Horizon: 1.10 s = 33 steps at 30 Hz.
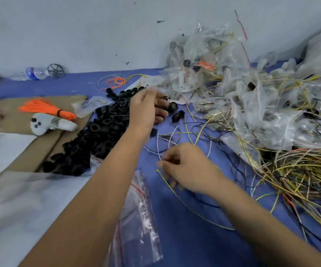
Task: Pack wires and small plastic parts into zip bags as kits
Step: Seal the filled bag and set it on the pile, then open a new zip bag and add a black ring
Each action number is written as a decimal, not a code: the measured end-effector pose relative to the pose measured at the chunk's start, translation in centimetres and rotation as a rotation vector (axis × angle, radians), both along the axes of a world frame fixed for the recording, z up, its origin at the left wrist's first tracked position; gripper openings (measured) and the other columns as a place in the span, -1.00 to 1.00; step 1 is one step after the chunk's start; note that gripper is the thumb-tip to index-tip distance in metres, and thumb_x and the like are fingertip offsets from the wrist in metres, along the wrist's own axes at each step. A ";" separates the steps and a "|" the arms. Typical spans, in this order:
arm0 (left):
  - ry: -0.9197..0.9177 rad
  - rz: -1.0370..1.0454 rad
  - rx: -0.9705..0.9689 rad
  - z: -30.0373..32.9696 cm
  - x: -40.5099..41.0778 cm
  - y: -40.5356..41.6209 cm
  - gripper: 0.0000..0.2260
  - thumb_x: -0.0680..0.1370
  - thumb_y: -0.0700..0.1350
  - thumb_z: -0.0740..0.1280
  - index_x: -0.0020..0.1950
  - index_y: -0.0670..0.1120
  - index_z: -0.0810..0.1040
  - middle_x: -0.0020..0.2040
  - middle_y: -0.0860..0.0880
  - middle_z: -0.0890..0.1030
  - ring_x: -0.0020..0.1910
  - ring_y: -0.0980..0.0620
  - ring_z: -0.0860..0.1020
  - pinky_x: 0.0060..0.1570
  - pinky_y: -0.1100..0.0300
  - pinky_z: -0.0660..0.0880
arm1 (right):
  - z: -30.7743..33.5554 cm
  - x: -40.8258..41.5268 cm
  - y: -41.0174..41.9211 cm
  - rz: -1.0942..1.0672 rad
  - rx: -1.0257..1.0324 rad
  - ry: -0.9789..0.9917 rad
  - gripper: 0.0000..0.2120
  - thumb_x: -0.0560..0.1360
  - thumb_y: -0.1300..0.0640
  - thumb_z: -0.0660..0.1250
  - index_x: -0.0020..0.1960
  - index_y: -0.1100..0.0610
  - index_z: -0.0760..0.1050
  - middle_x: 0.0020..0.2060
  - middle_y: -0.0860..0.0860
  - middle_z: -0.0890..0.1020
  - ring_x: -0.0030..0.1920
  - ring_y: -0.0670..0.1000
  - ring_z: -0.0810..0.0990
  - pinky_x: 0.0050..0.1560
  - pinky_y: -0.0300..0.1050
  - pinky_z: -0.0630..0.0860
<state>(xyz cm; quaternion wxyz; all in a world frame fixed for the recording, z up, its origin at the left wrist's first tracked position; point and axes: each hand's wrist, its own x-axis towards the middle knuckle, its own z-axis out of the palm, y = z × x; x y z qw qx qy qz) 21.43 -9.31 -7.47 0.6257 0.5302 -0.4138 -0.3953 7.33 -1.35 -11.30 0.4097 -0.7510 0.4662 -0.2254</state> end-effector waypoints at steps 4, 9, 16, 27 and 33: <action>0.066 0.072 -0.013 -0.5 1.7 2.3 -0.72 0.72 -0.02 0.19 -0.02 -0.17 0.56 -0.28 -0.07 0.64 -0.49 0.05 0.51 -0.52 0.27 0.37 | -0.3 3.0 4.7 0.009 -0.332 0.460 -0.49 0.45 -0.36 0.37 -0.22 0.09 0.38 -0.25 0.09 0.54 -0.25 0.13 0.51 -0.30 -0.02 0.32; 0.107 0.076 -0.029 -1.1 1.3 3.6 -0.70 0.73 -0.02 0.18 -0.07 -0.16 0.56 -0.29 -0.06 0.63 -0.46 0.03 0.51 -0.50 0.24 0.37 | -0.9 5.7 5.3 0.007 -0.390 0.451 -0.61 0.47 -0.22 0.42 0.01 0.04 0.36 -0.05 0.02 0.41 -0.03 0.18 0.56 -0.23 -0.02 0.30; 0.022 0.166 -0.153 -1.8 0.4 4.0 -0.71 0.72 -0.09 0.20 -0.12 -0.18 0.56 -0.34 -0.05 0.60 -0.48 0.04 0.47 -0.51 0.24 0.34 | -0.7 0.6 1.3 -0.206 -0.347 0.298 -0.78 0.50 0.13 0.34 -0.27 0.24 0.51 -0.37 0.19 0.53 -0.26 0.26 0.51 -0.28 0.03 0.51; -0.801 0.117 -0.238 -6.7 -2.3 4.8 -0.84 0.64 -0.09 0.29 -0.12 -0.09 0.53 -0.18 0.02 0.55 -0.20 0.02 0.50 -0.12 0.00 0.47 | 0.1 -9.9 -2.1 -0.464 -0.046 0.269 -0.80 0.46 0.17 0.30 -0.30 0.21 0.57 -0.50 0.04 0.65 -0.48 0.00 0.64 -0.43 -0.17 0.48; -1.107 -0.154 -0.260 -7.1 -2.0 5.4 -0.86 0.60 0.01 0.31 -0.08 -0.03 0.54 -0.15 0.08 0.51 -0.17 0.01 0.50 -0.09 -0.02 0.49 | -0.6 -8.2 -2.3 -0.405 -0.295 0.217 -0.70 0.47 -0.06 0.46 -0.20 0.19 0.61 -0.35 0.11 0.64 -0.27 0.14 0.61 -0.19 0.01 0.53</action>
